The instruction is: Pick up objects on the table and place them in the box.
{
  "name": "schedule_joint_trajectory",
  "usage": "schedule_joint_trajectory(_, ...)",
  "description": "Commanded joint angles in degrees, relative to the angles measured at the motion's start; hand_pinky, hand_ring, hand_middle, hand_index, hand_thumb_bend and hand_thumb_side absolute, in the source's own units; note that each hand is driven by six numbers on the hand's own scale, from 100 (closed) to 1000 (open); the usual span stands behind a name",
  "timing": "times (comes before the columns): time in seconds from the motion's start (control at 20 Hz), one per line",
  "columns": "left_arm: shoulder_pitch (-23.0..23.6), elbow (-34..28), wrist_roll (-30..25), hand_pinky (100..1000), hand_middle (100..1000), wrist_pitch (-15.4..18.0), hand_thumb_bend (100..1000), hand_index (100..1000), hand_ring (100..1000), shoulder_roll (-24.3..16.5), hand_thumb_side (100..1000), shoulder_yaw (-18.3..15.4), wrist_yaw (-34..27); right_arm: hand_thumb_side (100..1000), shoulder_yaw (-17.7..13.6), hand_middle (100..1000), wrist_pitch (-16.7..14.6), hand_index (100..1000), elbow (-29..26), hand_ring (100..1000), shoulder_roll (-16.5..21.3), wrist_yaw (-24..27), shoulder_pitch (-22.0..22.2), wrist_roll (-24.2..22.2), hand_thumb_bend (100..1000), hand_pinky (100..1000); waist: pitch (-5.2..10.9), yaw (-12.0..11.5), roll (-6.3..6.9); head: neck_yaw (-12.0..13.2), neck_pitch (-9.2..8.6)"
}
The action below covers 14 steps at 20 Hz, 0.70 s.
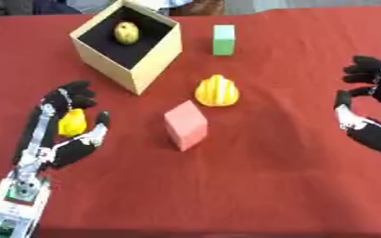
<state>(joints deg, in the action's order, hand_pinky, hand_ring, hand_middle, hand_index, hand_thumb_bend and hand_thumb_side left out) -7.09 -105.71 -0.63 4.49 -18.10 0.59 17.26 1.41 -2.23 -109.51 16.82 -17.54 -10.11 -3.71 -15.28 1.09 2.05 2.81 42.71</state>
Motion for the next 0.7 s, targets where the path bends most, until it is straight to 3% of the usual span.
schedule_joint_trajectory(0.05, -0.4, -1.5, -1.5, 739, 666, -3.0, 330, 834, 656, -6.3, 100, -2.9, 3.2, 100, -0.5, 745, 0.1, 879, -0.5, 769, 0.6, 0.0, -0.4, 0.2, 100, 669, 0.93, -0.1, 0.85, -0.5, -0.88)
schedule_joint_trajectory(0.45, -1.8, 2.9, -7.8, 750, 692, -10.3, 415, 854, 683, -16.3, 100, -3.7, 11.3, 100, -0.5, 745, 0.0, 879, -0.4, 769, 0.9, 0.1, -0.3, 0.3, 100, 669, 1.1, -0.1, 0.91, -0.6, -1.44)
schedule_joint_trajectory(0.7, -3.4, 5.0, -13.0, 766, 720, -9.6, 486, 864, 709, -19.5, 100, -2.2, 15.1, 100, -0.5, 745, 0.0, 879, -0.3, 768, 1.0, 0.1, -0.3, 0.1, 100, 669, 1.2, 0.1, 0.92, -0.8, -1.72)
